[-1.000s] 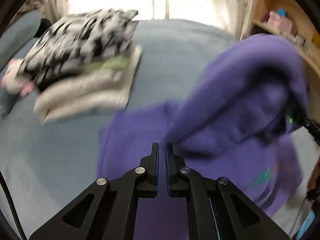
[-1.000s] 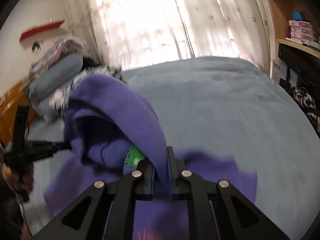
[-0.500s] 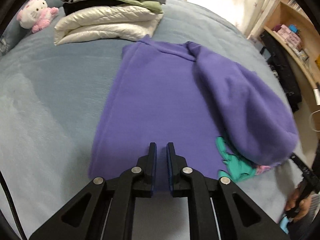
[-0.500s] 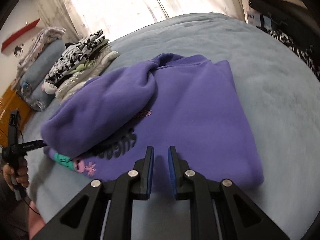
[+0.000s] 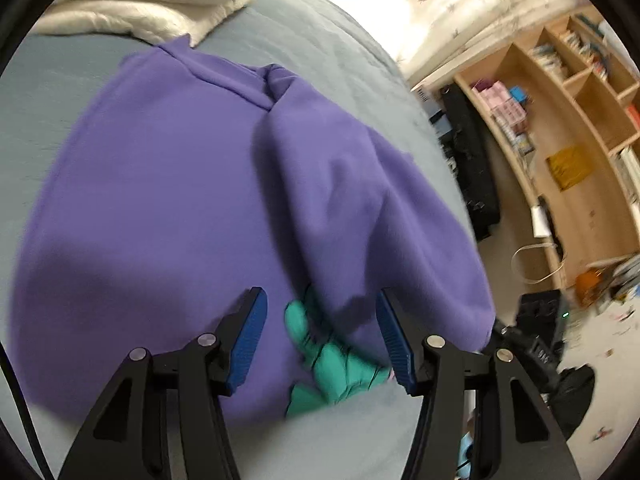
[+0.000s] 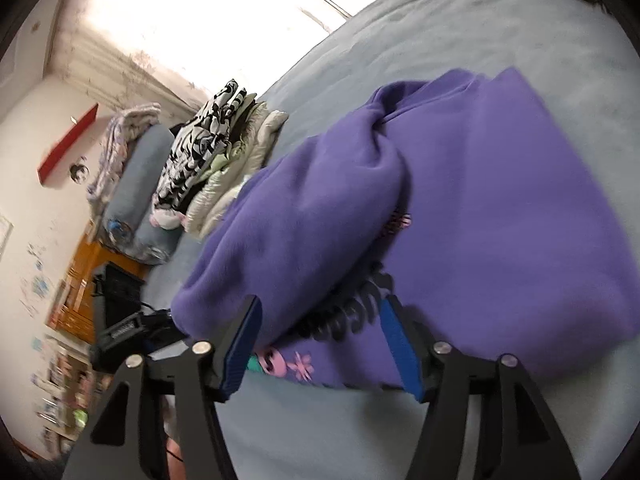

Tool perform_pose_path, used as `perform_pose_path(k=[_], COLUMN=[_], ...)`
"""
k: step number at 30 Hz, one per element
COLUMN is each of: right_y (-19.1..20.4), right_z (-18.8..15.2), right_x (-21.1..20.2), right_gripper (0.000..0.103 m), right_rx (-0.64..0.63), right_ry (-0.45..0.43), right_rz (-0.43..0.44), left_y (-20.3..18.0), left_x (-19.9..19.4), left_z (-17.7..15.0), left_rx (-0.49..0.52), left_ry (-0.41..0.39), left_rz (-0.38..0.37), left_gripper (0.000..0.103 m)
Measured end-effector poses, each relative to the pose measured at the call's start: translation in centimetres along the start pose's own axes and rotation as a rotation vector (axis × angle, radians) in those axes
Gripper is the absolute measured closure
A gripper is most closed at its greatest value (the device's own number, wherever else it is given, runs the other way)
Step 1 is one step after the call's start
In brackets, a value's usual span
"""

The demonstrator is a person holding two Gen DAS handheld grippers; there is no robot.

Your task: Fold large clothes

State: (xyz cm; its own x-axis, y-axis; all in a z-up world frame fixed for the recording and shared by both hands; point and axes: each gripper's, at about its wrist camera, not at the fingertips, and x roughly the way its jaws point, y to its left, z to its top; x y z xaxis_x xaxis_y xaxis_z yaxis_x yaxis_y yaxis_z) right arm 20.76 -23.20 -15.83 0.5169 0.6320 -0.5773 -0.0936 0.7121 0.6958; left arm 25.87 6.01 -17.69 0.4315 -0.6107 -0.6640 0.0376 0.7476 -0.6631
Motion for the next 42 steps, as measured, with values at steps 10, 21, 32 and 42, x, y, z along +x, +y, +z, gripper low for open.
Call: perform_pose_path(k=[10,21,32,42], right_y=[-0.7,4.6,0.6,0.1], right_z=[1.9,3.9,0.6,0.3], right_x=[4.0,3.2,4.4,3.1], right_gripper=[0.039,0.089,0.089,0.079], right_rx=[0.102,-0.141,0.005,0.010], right_ry=[-0.033,-0.187,-0.042,-0.028], right_rz=[0.114,-0.154,-0.232,-0.203], left_y=[-0.6,-4.5,-1.9,-2.1], left_x=[2.8,0.5,1.6,1.9], left_z=[2.2,3.9,-0.5,-1.0], left_rx=[0.065,0.162,0.113,0.147], left_ry=[-0.099,-0.259,-0.130,-0.127], left_rz=[0.011,0.431,0.525,0.516], left_gripper=[0.062,0.094,0.093,0.079])
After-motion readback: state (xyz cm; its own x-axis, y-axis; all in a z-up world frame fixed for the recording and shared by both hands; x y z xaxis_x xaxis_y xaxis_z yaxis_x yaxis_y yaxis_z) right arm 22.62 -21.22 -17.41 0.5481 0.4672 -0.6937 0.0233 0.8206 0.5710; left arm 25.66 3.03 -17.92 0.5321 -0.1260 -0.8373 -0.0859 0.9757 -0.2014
